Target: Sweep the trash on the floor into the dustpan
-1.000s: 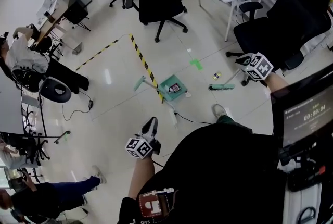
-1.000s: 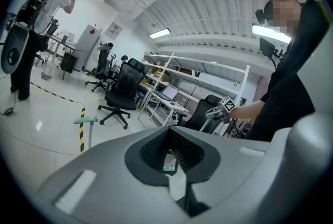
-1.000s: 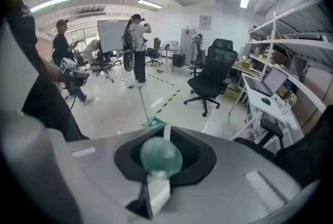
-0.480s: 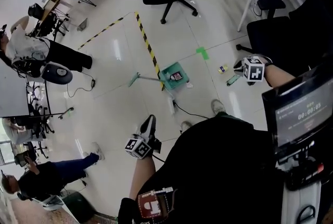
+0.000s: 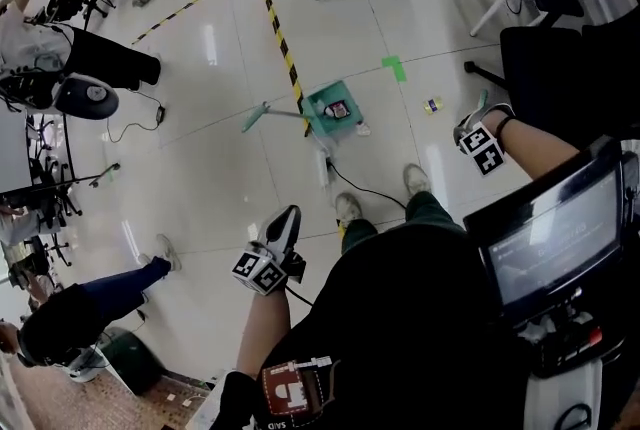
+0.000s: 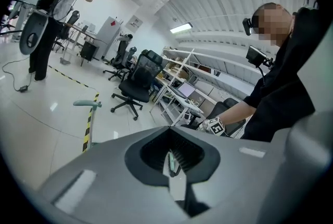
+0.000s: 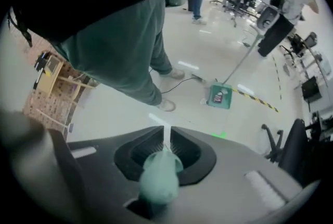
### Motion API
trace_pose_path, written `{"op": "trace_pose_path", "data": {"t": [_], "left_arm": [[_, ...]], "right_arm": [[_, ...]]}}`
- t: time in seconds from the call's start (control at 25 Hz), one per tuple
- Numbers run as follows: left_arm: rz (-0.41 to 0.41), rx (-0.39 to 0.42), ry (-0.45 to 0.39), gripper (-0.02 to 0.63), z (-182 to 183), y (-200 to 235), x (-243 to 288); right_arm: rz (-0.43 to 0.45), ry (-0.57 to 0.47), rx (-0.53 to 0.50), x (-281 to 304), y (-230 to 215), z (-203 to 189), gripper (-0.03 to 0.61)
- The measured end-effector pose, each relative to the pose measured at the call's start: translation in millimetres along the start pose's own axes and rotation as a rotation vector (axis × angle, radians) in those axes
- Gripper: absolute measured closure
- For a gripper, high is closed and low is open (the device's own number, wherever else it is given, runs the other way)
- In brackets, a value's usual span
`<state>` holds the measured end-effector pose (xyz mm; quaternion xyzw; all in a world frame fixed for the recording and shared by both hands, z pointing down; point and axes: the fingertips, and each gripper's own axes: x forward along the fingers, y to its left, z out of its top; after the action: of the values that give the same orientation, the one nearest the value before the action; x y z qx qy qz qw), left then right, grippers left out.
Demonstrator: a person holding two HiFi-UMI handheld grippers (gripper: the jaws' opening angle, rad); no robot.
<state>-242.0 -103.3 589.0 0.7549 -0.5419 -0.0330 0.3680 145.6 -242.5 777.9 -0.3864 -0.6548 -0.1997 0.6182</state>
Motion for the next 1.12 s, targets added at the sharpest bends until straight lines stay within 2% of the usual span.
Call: {"op": "trace_pose_path", "data": {"t": [0.12, 0.36, 0.56, 0.72, 0.92, 1.04, 1.12], "left_arm": [[0.036, -0.023, -0.004, 0.615, -3, 13, -19], [0.102, -0.072, -0.028, 0.615, -13, 43, -53], [0.077, -0.102, -0.034, 0.615, -33, 71, -57], [0.054, -0.131, -0.029, 0.615, -58, 85, -51], [0.058, -0.174, -0.04, 0.615, -81, 93, -63], [0.07, -0.179, -0.043, 0.615, -80, 94, -69], [0.074, -0.179, -0.048, 0.615, -77, 93, -72]], "right_arm": [[0.03, 0.025, -0.093, 26, -8, 12, 0.541], [0.016, -0.026, -0.098, 56, -57, 44, 0.541], [-0.049, -0.078, -0.059, 68, -116, 73, 0.541], [-0.079, -0.093, -0.082, 80, -155, 95, 0.543], [-0.077, -0.079, -0.228, 85, -168, 130, 0.551], [-0.142, -0.05, -0.353, 79, -183, 145, 0.552], [-0.19, -0.057, -0.393, 72, -195, 158, 0.554]]}}
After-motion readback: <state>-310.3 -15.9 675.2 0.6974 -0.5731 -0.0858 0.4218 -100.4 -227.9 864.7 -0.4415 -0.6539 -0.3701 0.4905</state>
